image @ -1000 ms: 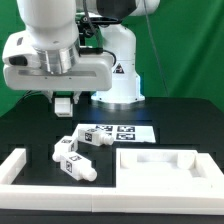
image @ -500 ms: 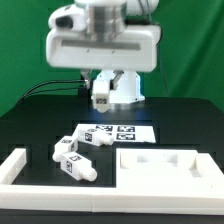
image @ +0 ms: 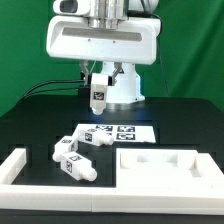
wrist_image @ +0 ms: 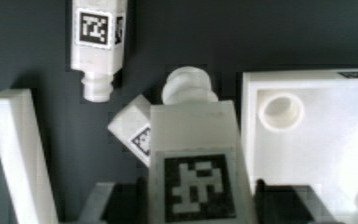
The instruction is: Assemble one leg
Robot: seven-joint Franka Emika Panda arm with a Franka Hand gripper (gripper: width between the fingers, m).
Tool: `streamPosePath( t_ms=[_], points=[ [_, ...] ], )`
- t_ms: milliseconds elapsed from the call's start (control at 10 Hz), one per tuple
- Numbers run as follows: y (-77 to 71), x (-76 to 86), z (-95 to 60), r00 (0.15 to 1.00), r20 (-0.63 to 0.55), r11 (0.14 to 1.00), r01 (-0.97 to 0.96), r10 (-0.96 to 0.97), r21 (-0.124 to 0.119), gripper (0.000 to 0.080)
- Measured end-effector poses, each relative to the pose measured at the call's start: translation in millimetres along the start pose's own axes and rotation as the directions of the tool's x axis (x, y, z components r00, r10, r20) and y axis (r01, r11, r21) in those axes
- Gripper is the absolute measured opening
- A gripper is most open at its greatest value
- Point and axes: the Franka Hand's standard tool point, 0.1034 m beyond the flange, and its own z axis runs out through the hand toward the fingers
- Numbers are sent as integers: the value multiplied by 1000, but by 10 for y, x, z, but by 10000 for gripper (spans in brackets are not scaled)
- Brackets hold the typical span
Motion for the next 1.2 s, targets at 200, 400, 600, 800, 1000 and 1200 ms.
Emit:
streamPosePath(
  t_ms=[200,400,600,800,1000,1200],
  points=[
    [-438,309,-75,990,-142,999,-21,26,32,284],
    [-872,675,-202,960,-252,991,-108,125,79,284],
    [-970,679,-187,924,-359,990,-102,132,102,284],
    [-978,651,-145,920,-368,989,-102,133,104,284],
    [-1034,683,-28,908,-408,994,-66,97,89,284],
    [-1129,837,144,909,-408,995,-58,84,77,284]
  ],
)
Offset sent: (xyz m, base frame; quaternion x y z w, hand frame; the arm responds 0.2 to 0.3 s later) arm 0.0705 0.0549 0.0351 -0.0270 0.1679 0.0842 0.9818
